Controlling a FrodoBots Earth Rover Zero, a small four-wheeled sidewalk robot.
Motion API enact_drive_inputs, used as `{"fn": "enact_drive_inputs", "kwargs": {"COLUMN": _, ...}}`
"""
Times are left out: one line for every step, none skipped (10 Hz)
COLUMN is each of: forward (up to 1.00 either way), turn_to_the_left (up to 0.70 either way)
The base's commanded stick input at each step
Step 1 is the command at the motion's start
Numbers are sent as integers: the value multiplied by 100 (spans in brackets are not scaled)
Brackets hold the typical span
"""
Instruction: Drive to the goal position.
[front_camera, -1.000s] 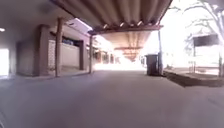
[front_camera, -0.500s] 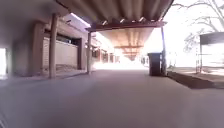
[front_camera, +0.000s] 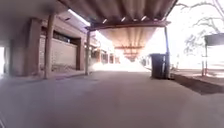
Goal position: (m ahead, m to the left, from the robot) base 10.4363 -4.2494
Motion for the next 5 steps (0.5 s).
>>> {"fn": "enact_drive_inputs", "kwargs": {"forward": 70, "turn_to_the_left": 0}}
{"fn": "enact_drive_inputs", "kwargs": {"forward": 70, "turn_to_the_left": 0}}
{"fn": "enact_drive_inputs", "kwargs": {"forward": 70, "turn_to_the_left": 0}}
{"fn": "enact_drive_inputs", "kwargs": {"forward": 70, "turn_to_the_left": 0}}
{"fn": "enact_drive_inputs", "kwargs": {"forward": 70, "turn_to_the_left": 0}}
